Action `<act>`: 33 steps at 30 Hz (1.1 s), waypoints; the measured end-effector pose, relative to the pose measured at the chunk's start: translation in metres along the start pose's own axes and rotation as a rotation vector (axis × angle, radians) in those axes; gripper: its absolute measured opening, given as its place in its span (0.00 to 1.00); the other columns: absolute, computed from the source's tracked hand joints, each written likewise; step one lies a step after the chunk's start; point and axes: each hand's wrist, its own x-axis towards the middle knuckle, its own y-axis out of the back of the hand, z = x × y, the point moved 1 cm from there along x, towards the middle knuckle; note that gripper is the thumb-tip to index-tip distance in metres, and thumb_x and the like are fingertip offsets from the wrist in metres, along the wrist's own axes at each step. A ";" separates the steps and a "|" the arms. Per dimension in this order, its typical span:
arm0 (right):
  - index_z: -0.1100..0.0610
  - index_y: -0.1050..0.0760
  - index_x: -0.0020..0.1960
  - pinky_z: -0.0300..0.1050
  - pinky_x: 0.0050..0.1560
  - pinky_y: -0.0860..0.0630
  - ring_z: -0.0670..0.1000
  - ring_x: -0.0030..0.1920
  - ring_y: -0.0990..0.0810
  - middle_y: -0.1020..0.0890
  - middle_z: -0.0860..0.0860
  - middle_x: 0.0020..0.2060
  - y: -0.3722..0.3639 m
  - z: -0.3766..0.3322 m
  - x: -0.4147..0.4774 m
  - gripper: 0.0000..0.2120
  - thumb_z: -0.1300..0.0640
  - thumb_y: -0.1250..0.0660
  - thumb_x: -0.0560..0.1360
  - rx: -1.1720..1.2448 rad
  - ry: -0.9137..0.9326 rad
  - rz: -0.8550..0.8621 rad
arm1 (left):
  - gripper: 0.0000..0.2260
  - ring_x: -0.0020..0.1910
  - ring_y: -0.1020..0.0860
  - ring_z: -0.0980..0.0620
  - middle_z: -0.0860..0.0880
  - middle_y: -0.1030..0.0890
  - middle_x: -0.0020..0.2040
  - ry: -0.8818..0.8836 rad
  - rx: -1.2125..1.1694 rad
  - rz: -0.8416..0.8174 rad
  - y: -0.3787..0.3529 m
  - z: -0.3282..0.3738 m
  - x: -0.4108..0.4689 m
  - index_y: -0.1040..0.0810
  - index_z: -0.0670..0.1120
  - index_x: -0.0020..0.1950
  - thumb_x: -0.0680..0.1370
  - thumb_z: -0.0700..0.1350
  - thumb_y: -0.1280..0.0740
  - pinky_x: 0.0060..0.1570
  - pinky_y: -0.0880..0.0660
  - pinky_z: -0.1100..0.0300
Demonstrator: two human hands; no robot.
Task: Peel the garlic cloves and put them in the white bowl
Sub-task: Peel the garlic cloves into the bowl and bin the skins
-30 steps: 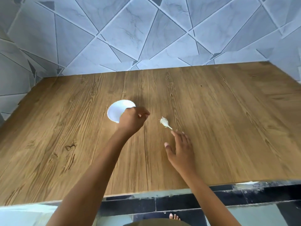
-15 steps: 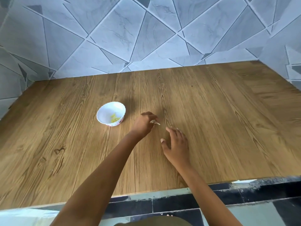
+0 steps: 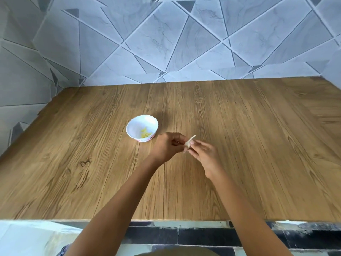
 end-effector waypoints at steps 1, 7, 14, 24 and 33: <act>0.59 0.20 0.48 0.38 0.52 0.21 0.48 0.49 0.17 0.16 0.53 0.46 -0.001 0.001 0.000 0.05 0.59 0.31 0.74 0.001 0.008 0.001 | 0.08 0.44 0.16 0.49 0.44 0.15 0.43 0.015 -0.031 0.013 0.000 0.000 -0.003 0.17 0.39 0.48 0.70 0.34 0.27 0.49 0.20 0.54; 0.63 0.20 0.51 0.37 0.45 0.20 0.46 0.45 0.17 0.16 0.53 0.42 -0.008 0.009 -0.001 0.07 0.64 0.31 0.74 -0.031 0.039 0.021 | 0.06 0.37 0.18 0.60 0.45 0.15 0.41 0.074 0.004 0.104 -0.003 -0.001 -0.010 0.16 0.39 0.48 0.71 0.36 0.27 0.40 0.23 0.68; 0.60 0.19 0.47 0.36 0.43 0.20 0.48 0.46 0.18 0.16 0.53 0.44 -0.009 0.008 0.005 0.04 0.60 0.32 0.75 -0.148 0.055 0.081 | 0.03 0.39 0.19 0.50 0.40 0.17 0.42 0.195 -0.246 0.110 0.000 -0.010 -0.012 0.19 0.38 0.47 0.74 0.35 0.30 0.41 0.21 0.59; 0.63 0.18 0.49 0.40 0.35 0.33 0.53 0.36 0.24 0.20 0.56 0.38 -0.019 0.022 0.023 0.08 0.59 0.29 0.73 -1.060 0.640 0.077 | 0.07 0.32 0.23 0.56 0.44 0.21 0.36 0.270 -0.252 0.168 0.024 -0.021 -0.034 0.22 0.40 0.52 0.75 0.34 0.31 0.34 0.23 0.65; 0.60 0.20 0.54 0.45 0.40 0.22 0.53 0.44 0.19 0.18 0.52 0.46 -0.016 0.032 -0.025 0.15 0.52 0.39 0.75 -1.146 0.860 0.087 | 0.03 0.37 0.19 0.51 0.43 0.18 0.37 0.334 -0.291 0.179 0.043 -0.031 -0.058 0.19 0.40 0.47 0.76 0.35 0.32 0.41 0.20 0.60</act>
